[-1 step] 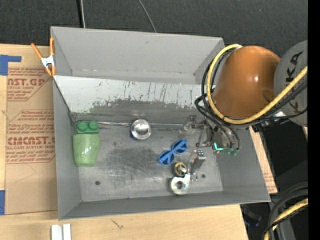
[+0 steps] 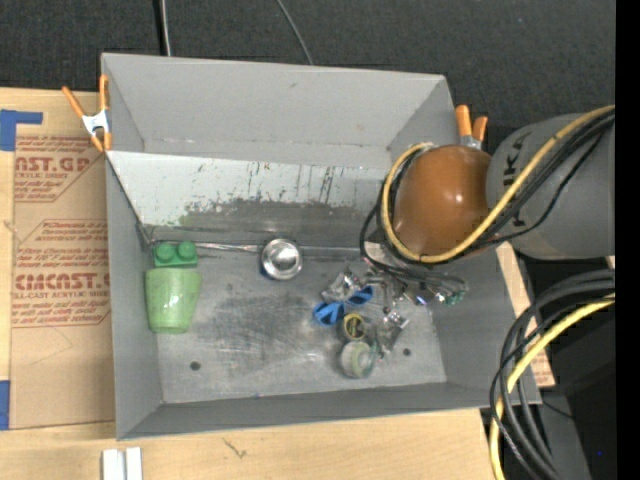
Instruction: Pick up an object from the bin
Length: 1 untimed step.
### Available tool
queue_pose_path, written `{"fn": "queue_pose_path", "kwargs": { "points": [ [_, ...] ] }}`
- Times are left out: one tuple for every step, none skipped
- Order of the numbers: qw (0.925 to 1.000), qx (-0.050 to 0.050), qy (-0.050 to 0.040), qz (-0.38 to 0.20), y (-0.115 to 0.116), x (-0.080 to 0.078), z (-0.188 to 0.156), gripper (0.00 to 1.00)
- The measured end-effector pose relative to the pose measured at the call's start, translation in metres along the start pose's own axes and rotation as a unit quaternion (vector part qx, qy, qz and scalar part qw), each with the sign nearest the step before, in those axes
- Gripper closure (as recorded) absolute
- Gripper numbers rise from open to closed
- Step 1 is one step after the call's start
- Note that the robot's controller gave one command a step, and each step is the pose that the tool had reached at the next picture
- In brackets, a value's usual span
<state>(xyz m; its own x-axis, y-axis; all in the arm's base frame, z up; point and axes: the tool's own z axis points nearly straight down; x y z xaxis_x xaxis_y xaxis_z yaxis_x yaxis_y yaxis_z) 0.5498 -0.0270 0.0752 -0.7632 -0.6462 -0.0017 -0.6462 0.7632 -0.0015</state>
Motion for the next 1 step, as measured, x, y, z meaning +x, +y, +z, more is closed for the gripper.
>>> {"fn": "queue_pose_path", "kwargs": {
  "points": [
    [0.9998,-0.003,0.0012,0.018,0.0575,0.0362,-0.0255,0.00]
  ]
}}
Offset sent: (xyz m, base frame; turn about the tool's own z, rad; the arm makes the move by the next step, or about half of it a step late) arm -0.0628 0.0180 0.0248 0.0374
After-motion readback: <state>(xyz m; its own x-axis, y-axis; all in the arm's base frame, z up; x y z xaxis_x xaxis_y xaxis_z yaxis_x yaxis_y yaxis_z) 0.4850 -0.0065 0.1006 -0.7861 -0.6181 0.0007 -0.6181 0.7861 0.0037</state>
